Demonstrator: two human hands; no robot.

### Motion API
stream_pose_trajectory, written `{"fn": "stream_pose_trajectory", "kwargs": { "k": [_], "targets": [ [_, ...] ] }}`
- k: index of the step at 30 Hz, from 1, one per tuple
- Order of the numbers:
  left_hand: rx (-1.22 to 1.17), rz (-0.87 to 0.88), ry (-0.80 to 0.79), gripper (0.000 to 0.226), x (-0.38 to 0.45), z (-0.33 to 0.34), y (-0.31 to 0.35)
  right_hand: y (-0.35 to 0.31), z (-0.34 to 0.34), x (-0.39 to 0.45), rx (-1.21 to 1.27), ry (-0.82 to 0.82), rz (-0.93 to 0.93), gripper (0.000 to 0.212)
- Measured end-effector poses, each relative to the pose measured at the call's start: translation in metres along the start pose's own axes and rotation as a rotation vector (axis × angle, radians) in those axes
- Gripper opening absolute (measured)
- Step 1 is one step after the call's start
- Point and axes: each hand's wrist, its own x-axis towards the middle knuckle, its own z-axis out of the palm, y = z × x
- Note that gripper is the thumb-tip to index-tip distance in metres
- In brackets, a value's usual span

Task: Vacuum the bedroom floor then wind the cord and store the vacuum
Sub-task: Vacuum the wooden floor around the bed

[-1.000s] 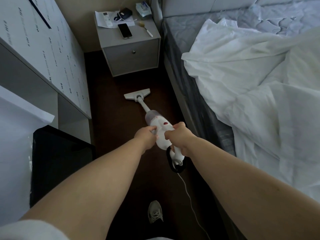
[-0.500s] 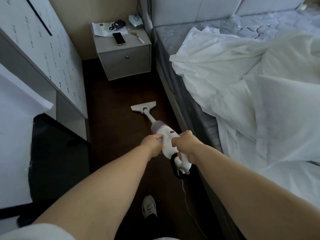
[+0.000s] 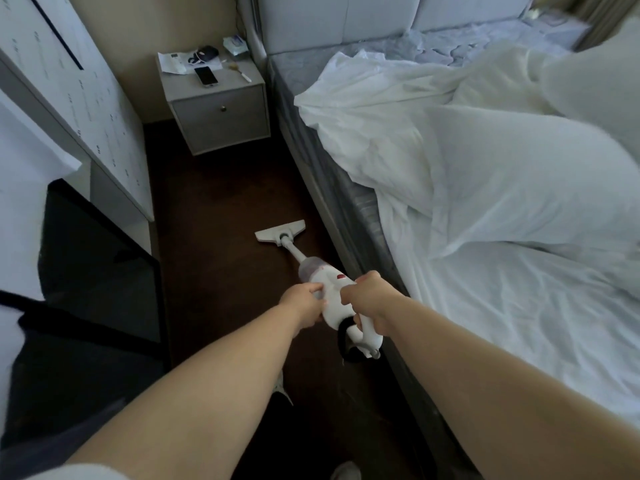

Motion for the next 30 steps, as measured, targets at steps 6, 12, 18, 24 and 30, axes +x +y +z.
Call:
{"fn": "stream_pose_trajectory", "kwargs": {
  "k": [6, 12, 18, 24, 30],
  "targets": [
    [0.087, 0.047, -0.01, 0.048, -0.024, 0.033, -0.008, 0.037, -0.01, -0.019, -0.051, 0.011, 0.006, 0.057],
    [0.095, 0.047, -0.003, 0.047, -0.025, 0.043, -0.006, 0.044, -0.016, -0.022, -0.018, 0.022, 0.003, 0.057],
    [0.06, 0.038, 0.006, 0.047, -0.004, 0.03, -0.003, 0.027, -0.014, -0.008, 0.024, 0.001, 0.023, 0.059],
    [0.081, 0.025, 0.004, 0.051, 0.037, -0.005, 0.014, -0.017, -0.012, 0.022, 0.026, 0.011, 0.027, 0.059],
    [0.07, 0.019, 0.015, 0.05, 0.088, -0.055, 0.036, -0.084, -0.005, 0.06, 0.066, 0.029, 0.022, 0.062]
  ]
}}
